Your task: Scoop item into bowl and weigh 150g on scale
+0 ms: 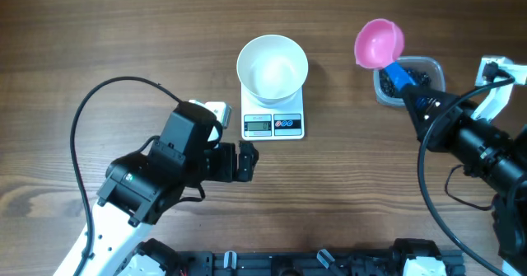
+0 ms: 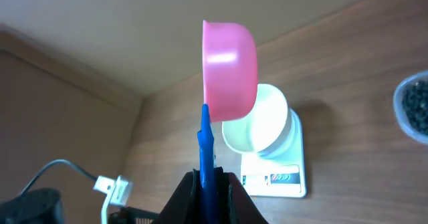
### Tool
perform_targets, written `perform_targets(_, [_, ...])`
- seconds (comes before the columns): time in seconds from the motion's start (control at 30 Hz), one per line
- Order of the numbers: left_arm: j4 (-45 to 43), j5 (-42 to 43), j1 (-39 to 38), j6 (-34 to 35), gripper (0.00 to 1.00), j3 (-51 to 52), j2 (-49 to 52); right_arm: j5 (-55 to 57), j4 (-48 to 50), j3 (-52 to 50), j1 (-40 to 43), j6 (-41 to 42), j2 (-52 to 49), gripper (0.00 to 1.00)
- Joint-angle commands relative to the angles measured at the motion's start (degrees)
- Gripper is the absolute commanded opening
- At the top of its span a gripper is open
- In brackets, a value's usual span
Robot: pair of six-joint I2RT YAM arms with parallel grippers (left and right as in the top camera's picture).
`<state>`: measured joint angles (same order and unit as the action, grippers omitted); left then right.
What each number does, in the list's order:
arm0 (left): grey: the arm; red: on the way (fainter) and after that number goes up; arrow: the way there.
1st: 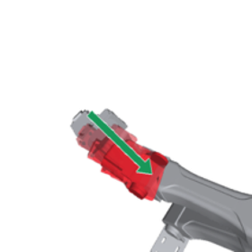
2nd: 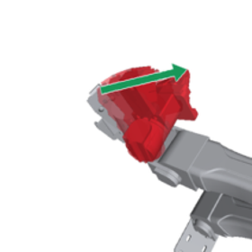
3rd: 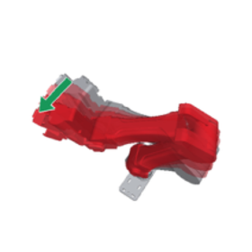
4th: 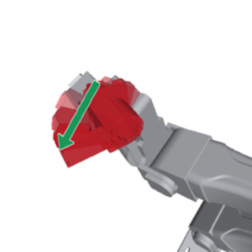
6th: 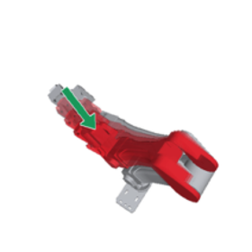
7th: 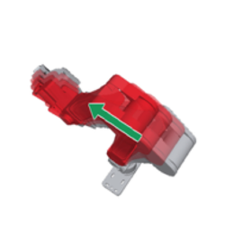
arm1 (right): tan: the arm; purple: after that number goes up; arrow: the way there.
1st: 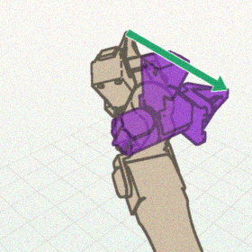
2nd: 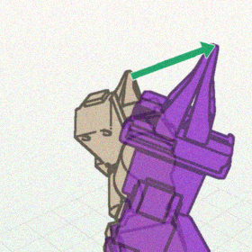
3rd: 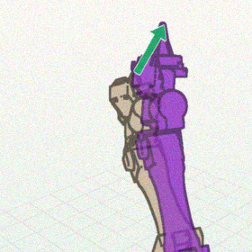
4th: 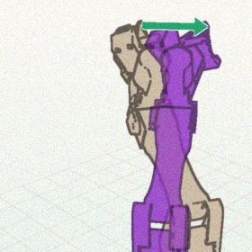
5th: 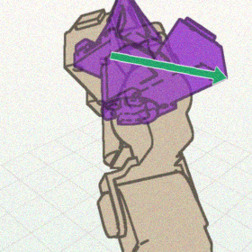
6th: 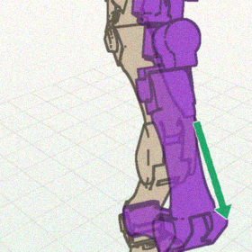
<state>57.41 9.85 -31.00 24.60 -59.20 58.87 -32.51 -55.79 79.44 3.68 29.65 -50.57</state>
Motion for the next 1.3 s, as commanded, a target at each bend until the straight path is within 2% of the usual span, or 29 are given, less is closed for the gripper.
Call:
perform_targets(0.0, [0.0,1.1,0.4,5.9,1.00,0.0,2.5,3.0,-2.4,0.5,0.0,-3.1,-0.1,0.04])
perform_targets(0.07, [0.7,1.5,0.4,5.9,1.00,0.0,4.1,5.3,-3.5,0.5,0.0,-2.6,-0.6,0.04])
perform_targets(0.17, [-0.3,1.1,0.4,5.9,1.00,0.0,6.2,1.5,-4.5,0.5,0.0,-2.6,-0.6,0.04])
perform_targets(0.23, [-0.3,-5.8,0.4,9.2,1.00,0.0,6.4,1.1,-5.0,0.5,0.0,-2.7,-0.6,0.04])
perform_targets(0.37, [-3.7,-10.1,-2.0,5.9,1.00,-0.1,6.7,1.2,-5.0,0.5,0.0,-3.7,-0.6,0.04])
perform_targets(0.4, [-3.6,-14.6,-4.5,5.9,1.00,-1.9,6.8,1.2,-5.5,0.5,0.0,-4.4,-0.7,0.04])
perform_targets(0.5, [0.1,-19.4,-7.6,5.6,1.00,-9.4,9.0,1.2,-5.5,0.5,0.0,-4.6,-1.6,0.04])
perform_targets(0.63, [2.4,-22.4,-9.4,4.2,1.00,-15.0,17.0,1.2,-5.6,0.5,0.0,-4.6,-5.0,0.04])
perform_targets(0.7, [2.2,-24.9,-9.1,7.9,1.00,-15.1,20.9,1.2,-5.6,0.5,0.0,-4.7,-6.8,0.04])
perform_targets(0.83, [1.2,-24.2,-7.5,11.7,1.00,-15.1,24.0,3.5,-6.9,0.5,0.0,-7.2,-8.0,0.04])
perform_targets(1.17, [-4.3,-20.2,-6.9,-0.3,1.00,-10.1,24.2,4.6,-6.0,0.5,0.0,-7.5,-7.5,0.04])
perform_targets(1.27, [-4.7,-20.2,-4.6,-0.4,1.00,-8.7,24.2,4.6,-6.0,0.5,0.0,-7.6,-7.6,0.04])
